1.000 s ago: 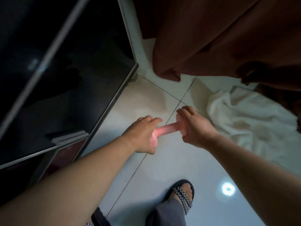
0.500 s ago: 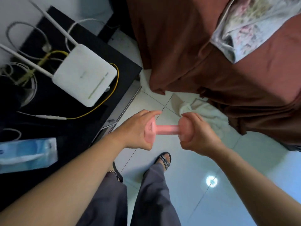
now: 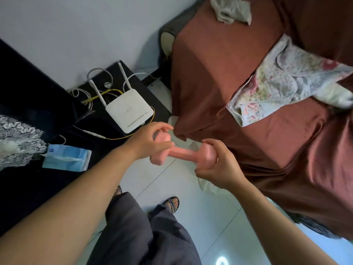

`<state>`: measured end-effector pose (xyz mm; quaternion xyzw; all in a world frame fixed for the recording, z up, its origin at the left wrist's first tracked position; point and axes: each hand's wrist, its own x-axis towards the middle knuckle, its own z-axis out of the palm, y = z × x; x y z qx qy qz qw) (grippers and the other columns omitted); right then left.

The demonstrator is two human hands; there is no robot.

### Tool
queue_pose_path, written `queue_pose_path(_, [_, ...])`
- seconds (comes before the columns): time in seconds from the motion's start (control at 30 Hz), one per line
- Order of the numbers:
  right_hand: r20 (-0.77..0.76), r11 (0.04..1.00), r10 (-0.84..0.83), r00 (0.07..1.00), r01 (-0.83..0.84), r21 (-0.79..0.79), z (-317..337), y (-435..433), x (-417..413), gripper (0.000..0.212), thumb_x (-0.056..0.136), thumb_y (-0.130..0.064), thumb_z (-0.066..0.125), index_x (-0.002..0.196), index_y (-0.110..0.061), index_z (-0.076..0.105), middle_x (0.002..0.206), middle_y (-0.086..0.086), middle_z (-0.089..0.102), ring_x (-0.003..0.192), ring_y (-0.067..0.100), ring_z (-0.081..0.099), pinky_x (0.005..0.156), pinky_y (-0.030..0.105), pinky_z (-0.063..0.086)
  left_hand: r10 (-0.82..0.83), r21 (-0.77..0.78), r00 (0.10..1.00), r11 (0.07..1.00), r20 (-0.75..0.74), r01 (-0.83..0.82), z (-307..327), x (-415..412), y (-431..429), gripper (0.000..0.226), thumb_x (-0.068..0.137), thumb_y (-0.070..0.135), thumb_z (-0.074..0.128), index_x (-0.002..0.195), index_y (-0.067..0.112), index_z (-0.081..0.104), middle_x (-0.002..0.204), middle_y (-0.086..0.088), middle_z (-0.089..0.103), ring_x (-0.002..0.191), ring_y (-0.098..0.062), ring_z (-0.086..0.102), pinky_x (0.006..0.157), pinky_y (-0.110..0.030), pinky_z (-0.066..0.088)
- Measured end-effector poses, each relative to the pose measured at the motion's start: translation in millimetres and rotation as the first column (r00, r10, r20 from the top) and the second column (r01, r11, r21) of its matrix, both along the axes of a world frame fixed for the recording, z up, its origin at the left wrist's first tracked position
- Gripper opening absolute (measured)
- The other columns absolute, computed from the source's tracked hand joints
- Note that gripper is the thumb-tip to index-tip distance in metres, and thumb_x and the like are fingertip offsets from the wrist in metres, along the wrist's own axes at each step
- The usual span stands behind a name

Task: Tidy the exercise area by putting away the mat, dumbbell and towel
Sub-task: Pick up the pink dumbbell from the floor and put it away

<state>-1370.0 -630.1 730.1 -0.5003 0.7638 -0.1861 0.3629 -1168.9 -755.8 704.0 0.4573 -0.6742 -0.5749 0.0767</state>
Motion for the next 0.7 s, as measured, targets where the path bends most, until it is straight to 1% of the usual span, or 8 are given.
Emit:
queue_pose_path(0.07, [-0.002,0.999,0.001,1.000,-0.001,-0.032,22,0,1,0.077,0.049,-0.021,0.082,0.120,-0.023,0.051,0.113,-0.011,0.051,0.098,0.010,0.053,0.079,0.022,0.044,0.089,0.119,0.995,0.989,-0.045,-0.083,20,5,11,0.063,0.051,0.055,0.063,0.112,0.038,0.057,0.111,0.012,0.058,0.102,-0.006,0.056,0.086,-0.027,0.049])
queue_pose_path(0.13, [-0.009,0.998,0.023,1.000,-0.023,-0.060,46,1,6,0.078,0.049,-0.022,0.082,0.121,-0.023,0.051,0.113,-0.013,0.050,0.098,0.009,0.053,0.080,0.021,0.042,0.174,0.186,0.981,0.970,-0.086,-0.155,44,9,24,0.068,0.048,0.052,0.065,0.114,0.038,0.056,0.111,0.017,0.054,0.101,-0.004,0.055,0.084,-0.027,0.050])
queue_pose_path(0.2, [-0.009,0.996,0.053,0.999,-0.053,-0.065,67,2,13,0.078,0.050,-0.022,0.081,0.121,-0.024,0.051,0.113,-0.013,0.049,0.097,0.009,0.053,0.079,0.021,0.042,0.223,0.191,0.970,0.960,-0.093,-0.203,66,16,33,0.066,0.049,0.045,0.068,0.114,0.036,0.055,0.108,0.019,0.051,0.099,-0.006,0.054,0.079,-0.026,0.051])
queue_pose_path(0.3, [-0.004,0.991,0.103,0.995,-0.103,-0.081,88,4,28,0.078,0.050,-0.023,0.081,0.121,-0.024,0.050,0.113,-0.013,0.049,0.097,0.009,0.052,0.078,0.021,0.043,0.263,0.176,0.963,0.953,-0.068,-0.248,94,35,44,0.057,0.054,0.038,0.067,0.110,0.035,0.054,0.104,0.016,0.051,0.096,-0.012,0.053,0.077,-0.032,0.052])
queue_pose_path(0.4, [0.019,0.981,0.170,0.985,-0.167,-0.101,101,7,50,0.078,0.051,-0.022,0.082,0.122,-0.023,0.049,0.114,-0.011,0.049,0.098,0.010,0.051,0.077,0.018,0.043,0.301,0.147,0.953,0.945,-0.034,-0.293,114,63,57,0.053,0.059,0.032,0.064,0.111,0.034,0.052,0.103,0.014,0.049,0.092,-0.011,0.053,0.078,-0.035,0.053])
queue_pose_path(0.47, [0.042,0.969,0.223,0.974,-0.217,-0.115,105,8,67,0.078,0.051,-0.021,0.083,0.121,-0.024,0.049,0.113,-0.011,0.049,0.097,0.010,0.051,0.074,0.015,0.042,0.335,0.126,0.942,0.935,-0.006,-0.332,124,85,68,0.051,0.060,0.033,0.063,0.110,0.037,0.050,0.105,0.014,0.049,0.092,-0.010,0.053,0.072,-0.033,0.054])
queue_pose_path(0.57, [0.039,0.943,0.318,0.947,-0.312,-0.116,109,10,93,0.081,0.051,-0.024,0.085,0.122,-0.025,0.047,0.113,-0.012,0.048,0.097,0.009,0.051,0.077,0.021,0.045,0.415,0.138,0.909,0.899,0.031,-0.415,132,117,91,0.047,0.060,0.036,0.064,0.104,0.046,0.050,0.108,0.009,0.049,0.092,-0.016,0.054,0.062,-0.028,0.051])
queue_pose_path(0.7, [0.039,0.895,0.443,0.896,-0.439,-0.084,114,12,127,0.083,0.052,-0.027,0.086,0.124,-0.029,0.044,0.114,-0.013,0.047,0.098,0.010,0.051,0.077,0.023,0.045,0.558,0.172,0.829,0.815,0.027,-0.554,140,152,122,0.043,0.059,0.034,0.065,0.098,0.046,0.052,0.108,0.006,0.050,0.093,-0.020,0.056,0.065,-0.032,0.055])
